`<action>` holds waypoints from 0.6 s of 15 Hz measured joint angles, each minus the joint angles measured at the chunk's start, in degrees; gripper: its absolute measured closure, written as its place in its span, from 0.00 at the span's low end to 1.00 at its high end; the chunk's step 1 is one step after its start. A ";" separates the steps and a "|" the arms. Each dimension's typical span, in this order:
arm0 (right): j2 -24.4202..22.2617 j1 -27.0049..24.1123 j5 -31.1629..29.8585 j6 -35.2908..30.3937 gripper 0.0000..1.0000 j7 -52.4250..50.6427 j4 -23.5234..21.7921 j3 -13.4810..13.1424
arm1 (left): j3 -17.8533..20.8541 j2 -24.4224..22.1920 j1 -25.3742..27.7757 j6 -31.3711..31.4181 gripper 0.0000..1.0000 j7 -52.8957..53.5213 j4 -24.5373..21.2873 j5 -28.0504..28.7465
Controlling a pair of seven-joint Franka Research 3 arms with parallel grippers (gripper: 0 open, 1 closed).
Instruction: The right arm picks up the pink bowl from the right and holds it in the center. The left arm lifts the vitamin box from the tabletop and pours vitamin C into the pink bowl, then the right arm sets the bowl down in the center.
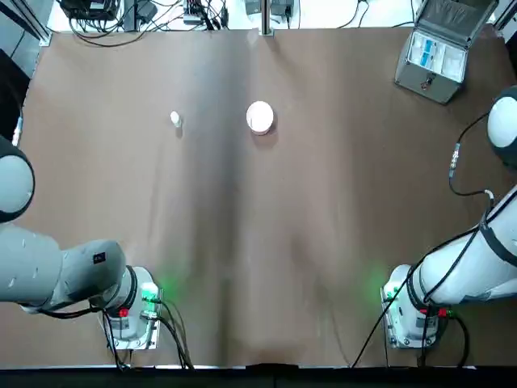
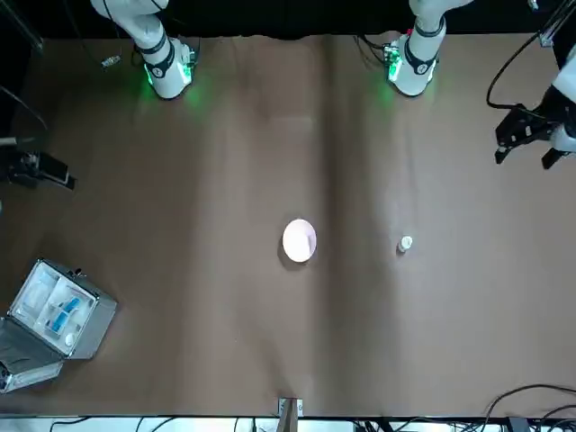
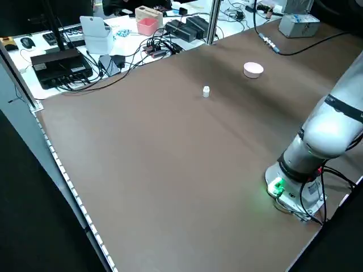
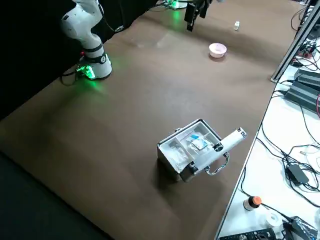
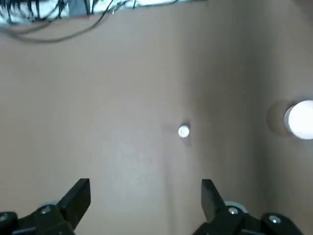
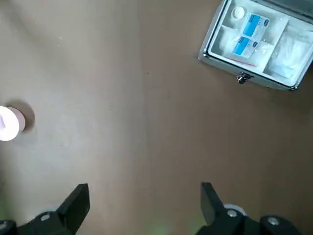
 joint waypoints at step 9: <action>-8.97 0.02 -1.33 9.36 0.00 -0.21 -16.04 0.20 | 0.17 1.46 1.68 0.08 0.00 -4.38 0.64 0.05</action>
